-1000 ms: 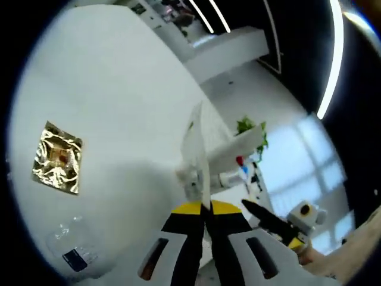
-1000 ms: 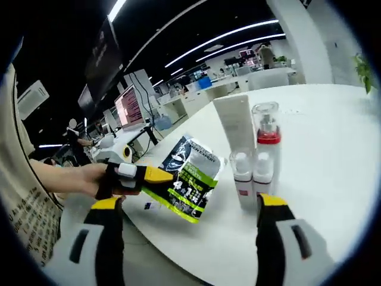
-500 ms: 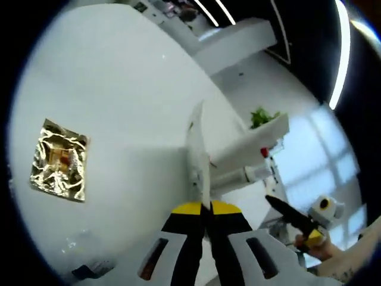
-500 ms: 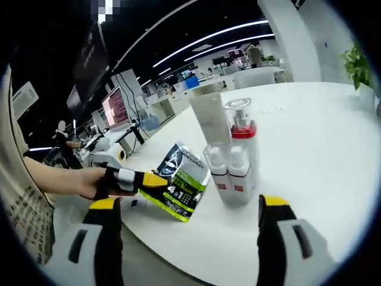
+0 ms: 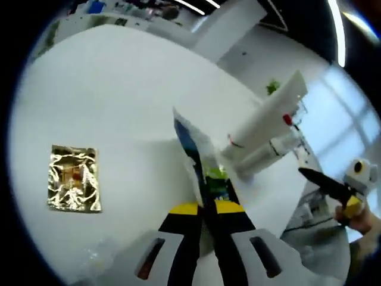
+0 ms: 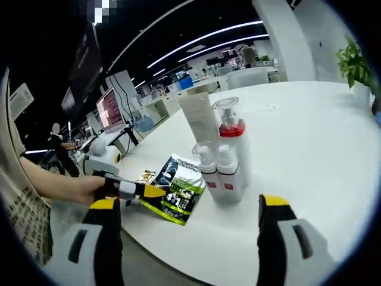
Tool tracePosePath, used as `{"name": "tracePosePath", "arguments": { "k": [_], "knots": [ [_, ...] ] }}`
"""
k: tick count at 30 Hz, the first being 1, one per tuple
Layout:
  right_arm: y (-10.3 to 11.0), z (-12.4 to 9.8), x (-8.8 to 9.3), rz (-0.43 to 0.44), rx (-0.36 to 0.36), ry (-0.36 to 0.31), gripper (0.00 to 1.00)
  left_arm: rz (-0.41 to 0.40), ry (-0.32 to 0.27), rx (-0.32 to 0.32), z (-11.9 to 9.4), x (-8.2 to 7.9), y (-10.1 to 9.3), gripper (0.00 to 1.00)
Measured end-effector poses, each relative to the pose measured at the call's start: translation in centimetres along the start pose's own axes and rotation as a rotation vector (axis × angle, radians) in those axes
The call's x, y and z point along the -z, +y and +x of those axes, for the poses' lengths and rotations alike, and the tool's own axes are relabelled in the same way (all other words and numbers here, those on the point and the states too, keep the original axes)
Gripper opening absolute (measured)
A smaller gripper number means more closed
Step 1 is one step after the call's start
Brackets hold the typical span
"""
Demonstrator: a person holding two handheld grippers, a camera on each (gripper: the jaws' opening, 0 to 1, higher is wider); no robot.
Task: Arrange the skincare products in the storage area until every visible bottle or jar stands upright without overlapping.
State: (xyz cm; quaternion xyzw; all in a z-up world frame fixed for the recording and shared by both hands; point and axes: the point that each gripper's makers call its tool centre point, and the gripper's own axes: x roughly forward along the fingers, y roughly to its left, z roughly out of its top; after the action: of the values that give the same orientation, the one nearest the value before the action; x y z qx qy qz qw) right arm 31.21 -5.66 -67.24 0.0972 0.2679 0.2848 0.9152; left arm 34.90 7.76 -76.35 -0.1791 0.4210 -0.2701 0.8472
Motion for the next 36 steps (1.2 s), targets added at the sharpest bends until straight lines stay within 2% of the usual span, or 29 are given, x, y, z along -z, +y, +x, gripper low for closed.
{"name": "tracePosePath", "arguments": {
  "k": [2,6,11,15,18,21,23,26,29,36],
  "knots": [
    [0.0,0.0,0.0,0.001,0.0,0.0,0.96,0.013,0.002,-0.016,0.1,0.1,0.0,0.04],
    [0.0,0.0,0.1,0.002,-0.002,0.002,0.96,0.09,0.024,-0.056,0.1,0.3,0.4,0.06],
    [0.0,0.0,0.0,0.004,-0.002,0.001,0.96,0.163,0.052,-0.097,0.0,0.6,0.6,0.11],
    [0.0,0.0,0.1,0.005,-0.003,0.002,0.96,0.269,0.078,-0.158,-0.5,0.6,1.3,0.19],
    [0.0,0.0,0.0,0.006,-0.003,0.001,0.96,0.329,0.082,-0.198,-0.8,0.4,1.6,0.28],
    [0.0,0.0,0.0,0.008,-0.002,-0.002,0.96,0.479,0.089,-0.224,-1.1,-0.6,1.6,0.36],
    [0.0,0.0,0.0,0.006,-0.001,-0.003,0.96,0.573,0.087,-0.207,-0.6,-1.3,1.2,0.41],
    [0.0,0.0,0.0,0.007,-0.001,-0.003,0.96,0.665,0.106,-0.143,0.5,-1.8,0.1,0.51],
    [0.0,0.0,0.0,0.008,0.0,-0.005,0.96,0.674,0.127,-0.099,1.7,-1.8,-0.6,0.61],
    [-0.1,-0.1,-0.1,0.011,0.003,-0.008,0.96,0.675,0.187,-0.096,2.7,-0.9,-0.1,0.64]
  ]
}}
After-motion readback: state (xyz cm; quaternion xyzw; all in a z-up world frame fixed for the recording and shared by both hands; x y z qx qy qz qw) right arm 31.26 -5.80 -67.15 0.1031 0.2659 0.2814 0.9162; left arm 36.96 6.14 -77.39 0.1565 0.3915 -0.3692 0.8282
